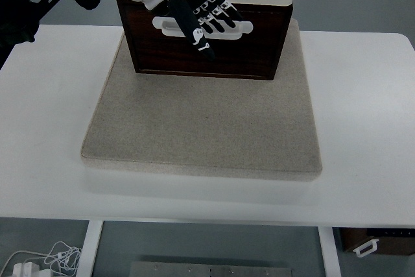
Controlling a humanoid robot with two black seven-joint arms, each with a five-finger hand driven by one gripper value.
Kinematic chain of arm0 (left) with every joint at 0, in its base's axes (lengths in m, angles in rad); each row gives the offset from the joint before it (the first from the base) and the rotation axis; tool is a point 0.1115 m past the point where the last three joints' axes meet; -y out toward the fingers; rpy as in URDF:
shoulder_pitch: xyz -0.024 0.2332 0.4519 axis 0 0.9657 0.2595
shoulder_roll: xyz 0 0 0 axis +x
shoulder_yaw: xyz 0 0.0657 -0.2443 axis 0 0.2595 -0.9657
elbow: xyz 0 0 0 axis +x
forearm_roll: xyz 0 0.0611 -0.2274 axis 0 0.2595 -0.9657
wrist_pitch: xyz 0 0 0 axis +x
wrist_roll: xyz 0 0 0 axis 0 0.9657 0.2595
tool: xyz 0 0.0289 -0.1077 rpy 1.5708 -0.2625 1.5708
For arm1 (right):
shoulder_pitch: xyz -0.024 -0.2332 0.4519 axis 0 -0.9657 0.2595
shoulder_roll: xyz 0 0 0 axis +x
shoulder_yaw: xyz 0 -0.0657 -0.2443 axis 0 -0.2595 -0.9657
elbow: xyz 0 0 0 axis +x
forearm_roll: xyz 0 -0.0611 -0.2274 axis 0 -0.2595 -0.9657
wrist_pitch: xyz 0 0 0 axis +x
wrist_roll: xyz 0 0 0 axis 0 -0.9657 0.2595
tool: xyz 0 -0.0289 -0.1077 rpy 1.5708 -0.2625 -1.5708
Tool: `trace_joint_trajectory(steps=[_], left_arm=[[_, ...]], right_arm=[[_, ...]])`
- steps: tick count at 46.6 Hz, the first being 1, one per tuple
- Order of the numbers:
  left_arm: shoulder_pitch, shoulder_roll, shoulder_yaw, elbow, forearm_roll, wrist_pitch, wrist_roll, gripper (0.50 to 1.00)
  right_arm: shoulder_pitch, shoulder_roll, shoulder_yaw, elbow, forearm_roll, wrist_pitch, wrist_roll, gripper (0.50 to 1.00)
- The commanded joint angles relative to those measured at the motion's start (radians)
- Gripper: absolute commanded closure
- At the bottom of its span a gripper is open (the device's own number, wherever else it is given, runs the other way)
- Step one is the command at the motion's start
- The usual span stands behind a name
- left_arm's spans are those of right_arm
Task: Close drawer under combined cabinet
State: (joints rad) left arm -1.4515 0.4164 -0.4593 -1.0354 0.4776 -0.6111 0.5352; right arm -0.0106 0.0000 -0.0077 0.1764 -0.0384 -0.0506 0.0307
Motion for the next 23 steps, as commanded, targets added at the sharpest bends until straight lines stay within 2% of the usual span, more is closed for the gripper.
trace_joint_trajectory(steps=[1, 7, 16, 23], left_arm=[[0.013, -0.004, -0.067, -0.005, -0.033, 0.0, -0.004, 0.504], [0.014, -0.014, -0.165, -0.012, -0.082, 0.0, -0.035, 0.504], [0.014, -0.025, -0.318, -0.003, -0.108, 0.0, -0.127, 0.504], [0.011, -0.053, -0.43, 0.06, -0.106, 0.0, -0.205, 0.506]], right_arm=[[0.0, 0.0, 0.0, 0.0, 0.0, 0.0, 0.0, 0.548], [0.0, 0.0, 0.0, 0.0, 0.0, 0.0, 0.0, 0.548], [0.0, 0.0, 0.0, 0.0, 0.0, 0.0, 0.0, 0.548], [0.0, 0.0, 0.0, 0.0, 0.0, 0.0, 0.0, 0.548]])
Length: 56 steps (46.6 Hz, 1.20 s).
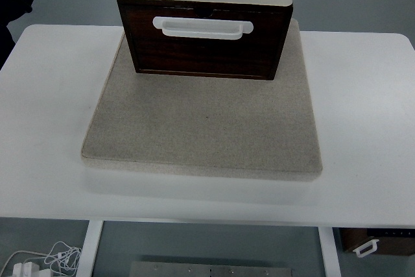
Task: Close drawer under combined cabinet
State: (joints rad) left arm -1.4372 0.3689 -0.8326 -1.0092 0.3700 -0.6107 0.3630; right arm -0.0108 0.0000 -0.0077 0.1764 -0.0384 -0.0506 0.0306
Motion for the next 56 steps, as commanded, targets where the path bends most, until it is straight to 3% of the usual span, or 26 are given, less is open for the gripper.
trace_joint_trajectory(steps=[1, 21, 29, 40, 56], left_arm=[[-0.005, -0.007, -0.075, 0.043, 0.001, 0.0, -0.042, 0.504], [-0.012, 0.001, -0.361, 0.187, 0.0, 0.003, -0.288, 0.504], [-0.011, 0.007, -0.395, 0.25, -0.026, 0.115, -0.386, 0.504], [-0.018, 0.012, -0.388, 0.379, -0.117, 0.328, -0.4, 0.504], [-0.023, 0.042, -0.378, 0.524, -0.223, 0.459, -0.378, 0.504]], right_arm=[[0.0, 0.0, 0.0, 0.0, 0.0, 0.0, 0.0, 0.548], [0.0, 0.0, 0.0, 0.0, 0.0, 0.0, 0.0, 0.548], [0.0, 0.0, 0.0, 0.0, 0.0, 0.0, 0.0, 0.548], [0.0, 0.0, 0.002, 0.0, 0.0, 0.0, 0.0, 0.548], [0.0, 0.0, 0.0, 0.0, 0.0, 0.0, 0.0, 0.548]])
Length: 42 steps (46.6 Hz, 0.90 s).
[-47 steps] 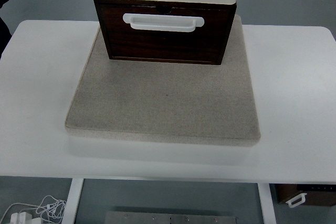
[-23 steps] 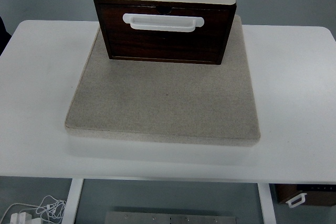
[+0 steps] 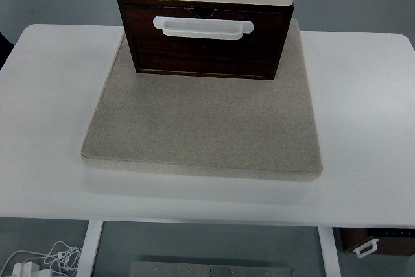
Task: Close drawer under combined cabinet
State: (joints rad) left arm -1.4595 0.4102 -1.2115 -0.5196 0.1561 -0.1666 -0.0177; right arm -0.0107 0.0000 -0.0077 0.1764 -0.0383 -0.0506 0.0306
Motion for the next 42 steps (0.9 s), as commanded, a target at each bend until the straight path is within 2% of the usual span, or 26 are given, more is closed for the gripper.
trace_joint_trajectory(steps=[1, 7, 14, 20, 42], left_arm=[[-0.001, 0.001, 0.001, 0.045, -0.01, 0.018, 0.002, 0.504], [0.005, 0.001, 0.009, 0.115, -0.01, 0.035, 0.018, 0.504], [0.024, 0.001, 0.021, 0.179, -0.012, 0.047, 0.076, 0.504], [0.062, -0.001, 0.021, 0.227, -0.013, 0.047, 0.084, 0.504], [0.238, -0.057, 0.026, 0.234, -0.141, 0.047, 0.108, 0.504]], right_arm=[[0.0, 0.0, 0.0, 0.0, 0.0, 0.0, 0.0, 0.548], [0.0, 0.0, 0.0, 0.0, 0.0, 0.0, 0.0, 0.548], [0.0, 0.0, 0.002, 0.0, 0.0, 0.001, 0.0, 0.548], [0.0, 0.0, 0.005, 0.0, 0.0, 0.003, 0.0, 0.548], [-0.011, 0.0, -0.002, 0.0, 0.0, 0.005, 0.0, 0.548]])
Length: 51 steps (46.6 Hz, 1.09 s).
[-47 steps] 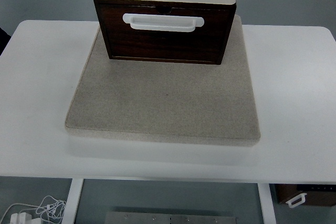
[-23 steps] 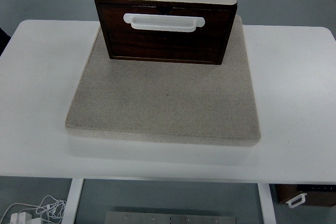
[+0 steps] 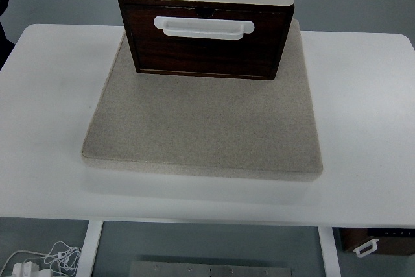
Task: Close drawer under combined cabinet
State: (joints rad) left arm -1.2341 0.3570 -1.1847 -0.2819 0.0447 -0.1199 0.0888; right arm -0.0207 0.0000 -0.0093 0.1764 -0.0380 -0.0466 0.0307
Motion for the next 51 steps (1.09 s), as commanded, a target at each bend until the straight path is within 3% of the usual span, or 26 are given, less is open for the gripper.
trace_joint_trajectory(steps=[1, 24, 51], left_arm=[[0.015, -0.004, -0.001, -0.003, -0.043, 0.0, 0.002, 0.504], [0.146, -0.099, -0.001, -0.006, -0.152, -0.092, 0.022, 0.504], [0.211, -0.102, -0.004, -0.006, -0.276, -0.15, 0.015, 0.504]], right_arm=[[-0.001, 0.0, 0.0, 0.0, 0.0, 0.001, 0.0, 0.548], [-0.008, 0.0, 0.0, 0.002, 0.0, 0.002, 0.0, 0.548], [-0.01, 0.0, 0.005, 0.002, 0.0, 0.004, 0.0, 0.548]])
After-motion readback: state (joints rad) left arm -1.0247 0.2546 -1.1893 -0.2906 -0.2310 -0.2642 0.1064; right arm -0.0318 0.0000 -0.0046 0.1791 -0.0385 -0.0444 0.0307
